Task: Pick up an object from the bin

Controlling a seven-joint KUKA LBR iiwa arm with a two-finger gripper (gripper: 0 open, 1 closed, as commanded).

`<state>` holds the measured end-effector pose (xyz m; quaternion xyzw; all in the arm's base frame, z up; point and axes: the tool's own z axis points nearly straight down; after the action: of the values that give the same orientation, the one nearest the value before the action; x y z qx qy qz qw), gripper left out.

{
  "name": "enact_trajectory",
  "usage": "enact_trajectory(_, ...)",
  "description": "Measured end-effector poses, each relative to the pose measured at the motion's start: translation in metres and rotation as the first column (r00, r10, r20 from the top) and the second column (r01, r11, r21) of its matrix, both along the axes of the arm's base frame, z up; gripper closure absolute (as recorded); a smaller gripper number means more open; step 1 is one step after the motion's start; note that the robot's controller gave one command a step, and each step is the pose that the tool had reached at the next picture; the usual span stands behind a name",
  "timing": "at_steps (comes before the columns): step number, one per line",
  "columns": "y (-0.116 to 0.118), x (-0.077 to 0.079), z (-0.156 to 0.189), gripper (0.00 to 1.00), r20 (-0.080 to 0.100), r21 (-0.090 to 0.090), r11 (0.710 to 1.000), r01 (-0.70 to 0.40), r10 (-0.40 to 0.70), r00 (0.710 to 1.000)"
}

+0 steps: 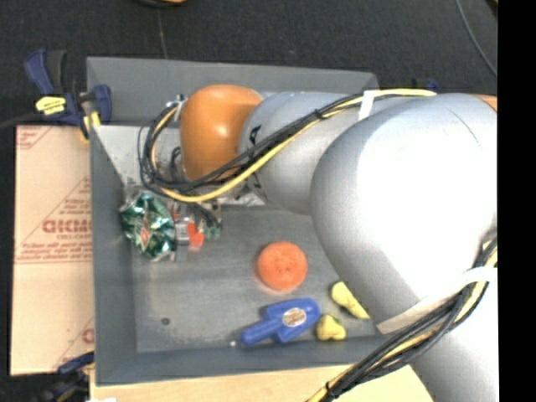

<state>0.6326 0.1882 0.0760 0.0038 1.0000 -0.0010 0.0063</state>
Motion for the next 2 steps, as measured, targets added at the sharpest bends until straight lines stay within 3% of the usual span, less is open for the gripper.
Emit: enact_trajectory(2,0.0001,0.0000,0.0000,1.00,0.000,0.000,1.000,0.001,-0.001,1.000)
